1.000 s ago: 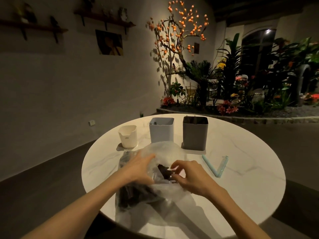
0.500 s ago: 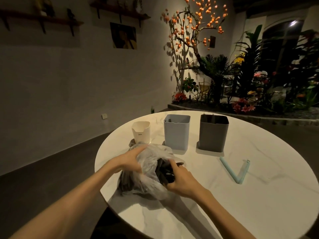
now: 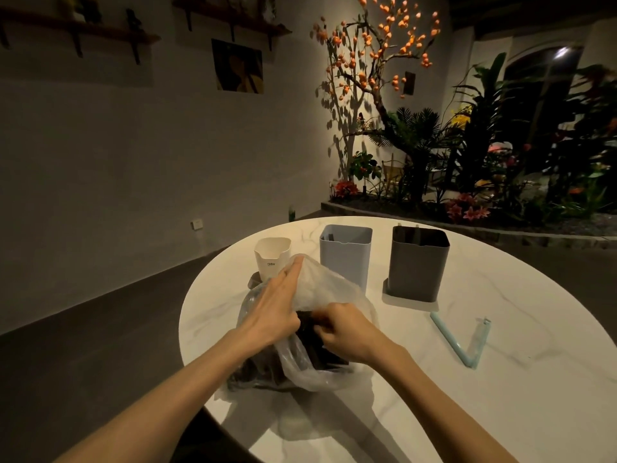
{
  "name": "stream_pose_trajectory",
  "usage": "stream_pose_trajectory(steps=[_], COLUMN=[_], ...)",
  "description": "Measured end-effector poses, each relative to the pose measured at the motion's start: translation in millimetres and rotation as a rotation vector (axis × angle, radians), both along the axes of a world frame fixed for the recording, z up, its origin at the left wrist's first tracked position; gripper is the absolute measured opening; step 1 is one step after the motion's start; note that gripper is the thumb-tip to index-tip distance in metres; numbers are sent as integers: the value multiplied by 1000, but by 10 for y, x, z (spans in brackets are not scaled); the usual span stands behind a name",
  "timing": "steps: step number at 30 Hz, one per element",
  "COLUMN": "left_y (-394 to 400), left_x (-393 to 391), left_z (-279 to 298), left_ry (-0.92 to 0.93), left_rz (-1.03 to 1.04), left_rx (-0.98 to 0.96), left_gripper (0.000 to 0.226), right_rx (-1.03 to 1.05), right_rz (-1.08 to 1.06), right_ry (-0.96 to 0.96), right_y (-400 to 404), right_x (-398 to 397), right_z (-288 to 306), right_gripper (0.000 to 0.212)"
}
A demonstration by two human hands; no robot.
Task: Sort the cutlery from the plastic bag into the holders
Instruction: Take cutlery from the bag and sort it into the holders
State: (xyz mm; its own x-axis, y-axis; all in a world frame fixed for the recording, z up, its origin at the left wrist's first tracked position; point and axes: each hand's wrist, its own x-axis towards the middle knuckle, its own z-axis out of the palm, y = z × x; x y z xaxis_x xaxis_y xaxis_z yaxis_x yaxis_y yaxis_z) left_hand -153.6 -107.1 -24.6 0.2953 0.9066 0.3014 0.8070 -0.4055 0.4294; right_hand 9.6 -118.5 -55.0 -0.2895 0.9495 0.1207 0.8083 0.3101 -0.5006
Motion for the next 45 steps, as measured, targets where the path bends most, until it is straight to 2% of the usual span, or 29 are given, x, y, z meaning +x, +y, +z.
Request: stream_pose_trajectory(steps=[5, 7, 9, 11, 14, 19, 22, 25, 31, 34, 39, 45], left_y=[90, 84, 104, 123, 158, 206, 234, 258, 296, 296, 290, 309], left_x=[-119, -124, -121, -100, -74, -66, -74, -51, 78, 174, 289, 367], left_z=[50, 51, 44, 48, 8, -19, -25, -16, 27, 57, 73, 101], left_ry=[-60, -75, -124, -162, -180, -205, -221, -240, -295, -309, -390, -422], left_rz=[32, 41, 18, -11, -8, 16, 33, 24, 12, 21, -22, -67], left_rx=[37, -5, -59, -109, -141, -191, -205, -218, -220, -232, -265, -298], left_gripper=[101, 104, 106, 106, 103, 92, 86, 85, 81, 75, 65, 62], right_rx=[7, 85, 69, -73, -196, -23, 143, 216, 209, 220, 183, 30], right_rz=[-224, -253, -232, -201, -201, -221, -159, -136, -67, -38, -84, -120], right_ry=[-59, -108, -186, -291, -259, -203, -358, -493, -570, -682, -620, -680], right_y=[144, 115, 78, 74, 124, 123, 107, 108, 79, 47, 48, -15], right_x=[-61, -164, -282, -369, -414, -396, -293, -222, -67, 10, 177, 304], right_z=[-14, 49, 76, 93, 73, 43, 112, 173, 299, 354, 395, 476], right_gripper=[36, 41, 44, 42, 37, 32, 22, 20, 35, 30, 31, 25])
